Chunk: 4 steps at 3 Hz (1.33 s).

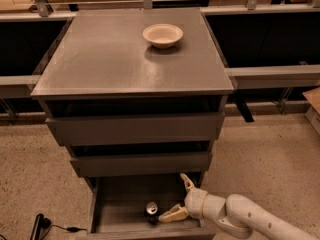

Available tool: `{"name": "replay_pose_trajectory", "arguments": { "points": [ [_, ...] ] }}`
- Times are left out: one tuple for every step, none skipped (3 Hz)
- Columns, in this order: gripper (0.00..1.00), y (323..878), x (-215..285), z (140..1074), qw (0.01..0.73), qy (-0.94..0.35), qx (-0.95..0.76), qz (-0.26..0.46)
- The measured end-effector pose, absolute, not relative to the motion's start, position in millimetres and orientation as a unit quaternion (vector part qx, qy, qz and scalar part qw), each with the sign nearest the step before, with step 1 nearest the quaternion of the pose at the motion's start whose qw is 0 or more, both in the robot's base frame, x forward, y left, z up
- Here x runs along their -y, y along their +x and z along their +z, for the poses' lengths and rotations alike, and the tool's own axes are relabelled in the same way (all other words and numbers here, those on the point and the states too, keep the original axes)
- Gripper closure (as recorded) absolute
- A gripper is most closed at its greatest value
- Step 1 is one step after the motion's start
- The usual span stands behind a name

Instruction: Pick pepsi can from bottom drawer and place on counter

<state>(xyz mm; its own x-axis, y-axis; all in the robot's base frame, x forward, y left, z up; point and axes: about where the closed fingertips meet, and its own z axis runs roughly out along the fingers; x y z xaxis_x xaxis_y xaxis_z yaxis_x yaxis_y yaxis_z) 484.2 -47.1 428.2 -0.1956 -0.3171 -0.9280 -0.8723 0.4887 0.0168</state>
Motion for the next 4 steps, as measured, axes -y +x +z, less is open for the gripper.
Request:
{"name": "replay_pose_trajectory", "arguments": {
  "points": [
    [0.0, 496.8, 33.7, 412.2, 0.466, -0.415, -0.724, 0.295],
    [0.0, 515.0, 4.0, 369.7, 0.463, -0.422, -0.729, 0.275],
    [0.0, 518.1, -15.0, 318.0, 0.459, -0.43, -0.741, 0.236],
    [0.0, 508.8, -17.4, 267.1, 0.445, -0.433, -0.751, 0.224]
  ]
}}
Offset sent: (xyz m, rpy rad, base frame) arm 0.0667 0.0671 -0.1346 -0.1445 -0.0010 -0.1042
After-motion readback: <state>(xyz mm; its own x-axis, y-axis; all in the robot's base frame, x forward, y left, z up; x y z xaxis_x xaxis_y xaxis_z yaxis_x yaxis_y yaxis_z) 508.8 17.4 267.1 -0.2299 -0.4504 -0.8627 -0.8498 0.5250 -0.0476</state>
